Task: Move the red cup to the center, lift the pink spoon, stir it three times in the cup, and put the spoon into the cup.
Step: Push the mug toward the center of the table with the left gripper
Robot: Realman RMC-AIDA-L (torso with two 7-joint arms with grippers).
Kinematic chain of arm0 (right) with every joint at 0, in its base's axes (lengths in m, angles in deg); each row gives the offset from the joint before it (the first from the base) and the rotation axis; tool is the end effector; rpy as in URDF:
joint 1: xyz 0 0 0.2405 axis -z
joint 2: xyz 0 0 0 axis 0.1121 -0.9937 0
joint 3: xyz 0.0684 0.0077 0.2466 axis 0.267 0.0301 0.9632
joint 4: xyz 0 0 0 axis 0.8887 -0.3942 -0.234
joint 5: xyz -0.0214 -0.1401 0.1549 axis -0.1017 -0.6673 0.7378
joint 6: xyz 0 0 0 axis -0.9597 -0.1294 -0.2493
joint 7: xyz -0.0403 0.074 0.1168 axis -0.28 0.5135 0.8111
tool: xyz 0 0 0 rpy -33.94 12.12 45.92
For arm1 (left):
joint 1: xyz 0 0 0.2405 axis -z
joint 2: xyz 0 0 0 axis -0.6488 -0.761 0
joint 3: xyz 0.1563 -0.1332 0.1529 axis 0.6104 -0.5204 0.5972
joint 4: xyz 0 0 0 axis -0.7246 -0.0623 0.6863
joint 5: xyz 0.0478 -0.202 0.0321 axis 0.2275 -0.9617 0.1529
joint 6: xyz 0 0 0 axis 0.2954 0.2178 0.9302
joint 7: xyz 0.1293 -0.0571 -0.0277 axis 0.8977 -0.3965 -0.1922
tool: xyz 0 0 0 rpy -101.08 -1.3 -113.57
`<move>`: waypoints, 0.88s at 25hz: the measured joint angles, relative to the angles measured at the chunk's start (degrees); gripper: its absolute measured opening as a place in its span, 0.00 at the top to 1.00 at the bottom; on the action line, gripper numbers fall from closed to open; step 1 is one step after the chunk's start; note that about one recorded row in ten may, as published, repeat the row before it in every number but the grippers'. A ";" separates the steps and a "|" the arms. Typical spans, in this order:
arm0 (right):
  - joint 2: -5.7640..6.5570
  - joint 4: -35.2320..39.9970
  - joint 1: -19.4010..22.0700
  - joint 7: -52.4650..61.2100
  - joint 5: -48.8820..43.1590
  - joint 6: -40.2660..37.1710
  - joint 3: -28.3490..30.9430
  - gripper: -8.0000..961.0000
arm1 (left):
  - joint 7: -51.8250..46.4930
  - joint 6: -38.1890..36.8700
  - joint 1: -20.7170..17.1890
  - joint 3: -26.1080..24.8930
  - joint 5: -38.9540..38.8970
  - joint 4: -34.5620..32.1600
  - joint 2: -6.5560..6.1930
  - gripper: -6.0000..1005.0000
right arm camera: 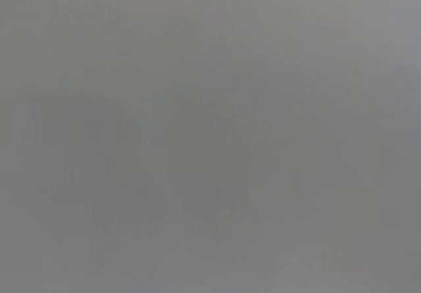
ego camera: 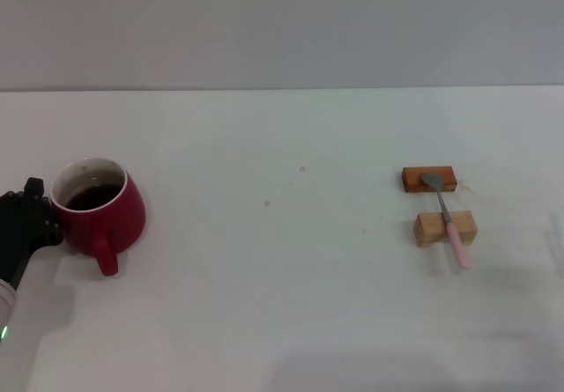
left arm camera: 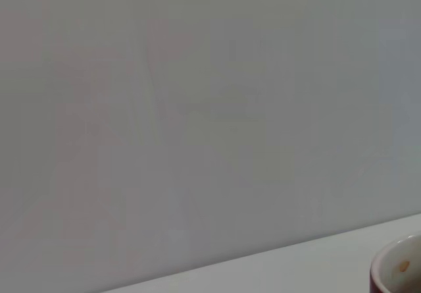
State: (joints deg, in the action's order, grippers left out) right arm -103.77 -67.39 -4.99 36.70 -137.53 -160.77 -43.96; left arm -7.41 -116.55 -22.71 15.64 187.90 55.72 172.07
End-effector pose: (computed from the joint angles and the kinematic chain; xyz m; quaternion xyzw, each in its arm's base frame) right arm 0.3393 0.2330 -0.0175 -0.6192 0.2019 0.3043 0.6952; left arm -0.3718 0.2911 -0.0249 -0.7067 -0.2246 -0.1496 0.6541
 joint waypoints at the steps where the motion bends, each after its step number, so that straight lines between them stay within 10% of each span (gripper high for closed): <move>1: 0.00 0.03 0.00 0.00 0.02 -0.20 0.00 0.23 | 0.00 0.16 0.34 0.50 -0.01 -0.03 0.00 0.99; 22: 0.00 0.14 0.18 0.00 0.22 -0.44 0.00 0.23 | -0.01 0.84 2.74 8.64 0.02 0.22 0.08 0.99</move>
State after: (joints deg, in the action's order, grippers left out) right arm -103.76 -67.25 -4.81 36.70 -137.31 -161.21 -43.96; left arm -7.41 -115.70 -19.97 24.28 187.91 55.94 172.16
